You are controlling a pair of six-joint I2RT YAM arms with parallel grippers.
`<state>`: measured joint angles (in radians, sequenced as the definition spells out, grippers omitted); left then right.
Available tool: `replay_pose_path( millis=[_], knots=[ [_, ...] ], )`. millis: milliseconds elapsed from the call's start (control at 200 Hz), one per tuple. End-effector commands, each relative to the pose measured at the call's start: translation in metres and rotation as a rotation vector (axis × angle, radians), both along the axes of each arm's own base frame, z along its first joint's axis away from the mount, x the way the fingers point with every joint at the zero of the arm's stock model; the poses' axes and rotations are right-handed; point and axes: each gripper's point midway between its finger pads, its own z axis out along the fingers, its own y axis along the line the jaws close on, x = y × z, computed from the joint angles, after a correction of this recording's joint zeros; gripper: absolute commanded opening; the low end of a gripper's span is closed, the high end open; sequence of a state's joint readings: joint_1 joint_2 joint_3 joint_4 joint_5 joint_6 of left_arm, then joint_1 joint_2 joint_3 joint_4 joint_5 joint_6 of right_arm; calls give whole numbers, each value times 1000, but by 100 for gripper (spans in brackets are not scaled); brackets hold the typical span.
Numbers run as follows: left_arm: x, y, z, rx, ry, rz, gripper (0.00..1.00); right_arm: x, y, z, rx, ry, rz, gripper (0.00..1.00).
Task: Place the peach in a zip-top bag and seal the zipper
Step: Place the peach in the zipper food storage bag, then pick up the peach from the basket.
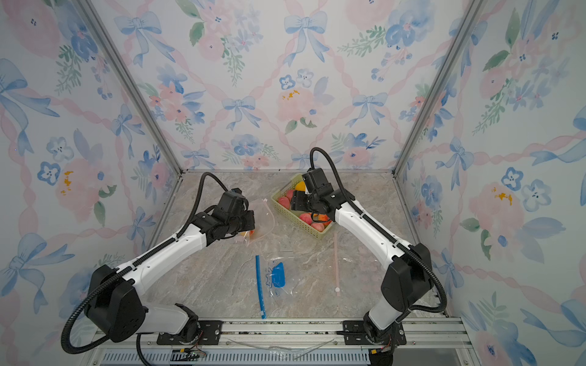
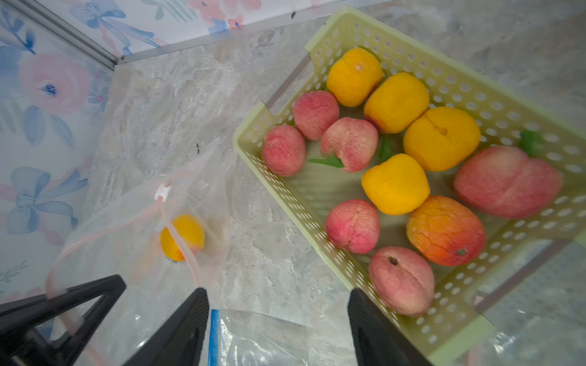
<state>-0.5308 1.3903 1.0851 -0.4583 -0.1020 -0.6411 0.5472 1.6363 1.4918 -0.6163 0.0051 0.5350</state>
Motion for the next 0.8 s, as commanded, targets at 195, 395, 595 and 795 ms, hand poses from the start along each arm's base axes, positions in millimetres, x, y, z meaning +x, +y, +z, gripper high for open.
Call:
replay_pose_path(
  millis=[195, 395, 595, 795],
  knots=[
    [-2, 3, 4, -3, -24, 17, 0, 16, -52, -70, -196, 175, -71, 68],
    [-1, 2, 3, -7, -20, 13, 0, 40, -65, -92, -297, 197, -73, 68],
    [0, 0, 2, -9, -18, 9, 0, 64, -68, -110, -351, 199, -51, 71],
    [1, -1, 1, -9, -14, 10, 0, 83, -61, -120, -364, 199, -2, 72]
  ],
)
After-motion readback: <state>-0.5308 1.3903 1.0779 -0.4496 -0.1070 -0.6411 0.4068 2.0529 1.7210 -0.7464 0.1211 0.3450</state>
